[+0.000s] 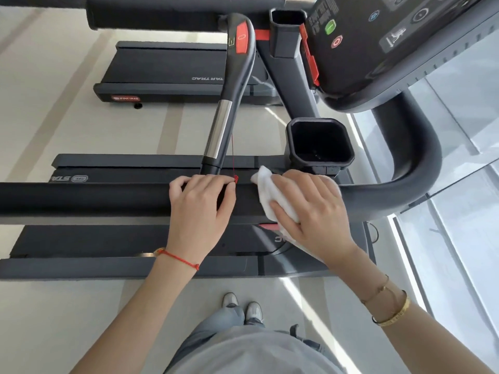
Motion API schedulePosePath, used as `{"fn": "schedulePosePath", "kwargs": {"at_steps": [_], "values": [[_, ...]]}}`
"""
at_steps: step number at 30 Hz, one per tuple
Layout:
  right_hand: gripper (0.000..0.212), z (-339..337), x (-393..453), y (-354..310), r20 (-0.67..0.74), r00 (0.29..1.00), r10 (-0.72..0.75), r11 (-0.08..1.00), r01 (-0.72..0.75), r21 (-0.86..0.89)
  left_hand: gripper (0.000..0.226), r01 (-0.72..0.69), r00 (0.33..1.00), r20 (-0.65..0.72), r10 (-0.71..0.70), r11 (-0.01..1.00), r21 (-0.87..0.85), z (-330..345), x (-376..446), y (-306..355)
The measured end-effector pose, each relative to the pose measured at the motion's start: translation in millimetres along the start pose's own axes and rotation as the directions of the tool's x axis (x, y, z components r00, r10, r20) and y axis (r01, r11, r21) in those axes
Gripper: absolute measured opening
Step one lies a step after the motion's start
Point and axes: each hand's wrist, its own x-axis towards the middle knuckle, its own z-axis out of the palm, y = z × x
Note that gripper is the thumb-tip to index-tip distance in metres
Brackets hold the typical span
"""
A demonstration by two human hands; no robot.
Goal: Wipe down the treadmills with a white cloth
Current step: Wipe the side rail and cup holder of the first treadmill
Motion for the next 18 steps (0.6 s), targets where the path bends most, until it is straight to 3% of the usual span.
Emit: {"fn": "schedulePosePath", "kwargs": {"at_steps": [3,6,9,12,14,18], "values": [[0.033,-5,-6,9,0.002,0.999,0.032,0.999,-0.032,0.002,0.027,0.02,0.999,0.035,-0.019,0.999,-0.024,-4,1,2],[0.034,-10,-1,8,0.001,0.987,0.159,0.973,-0.157,0.169,0.021,-0.005,0.999,0.039,0.007,0.999,-0.051,-7,8,4],[0.03,-23,7,20,-0.064,0.916,0.396,0.871,-0.353,0.342,0.022,-0.035,0.997,0.063,0.043,0.992,-0.123,-7,25,9],[0.028,-39,18,50,-0.123,0.841,0.527,0.81,-0.454,0.371,0.024,-0.049,0.991,0.115,0.074,0.978,-0.204,-4,45,19],[0.028,-47,29,73,-0.116,0.842,0.528,0.819,-0.468,0.331,0.026,-0.046,0.986,0.146,0.083,0.971,-0.236,2,58,27],[0.029,-49,52,109,0.004,0.913,0.408,0.884,-0.397,0.247,0.031,-0.01,0.978,0.198,0.067,0.962,-0.273,21,82,46]]}}
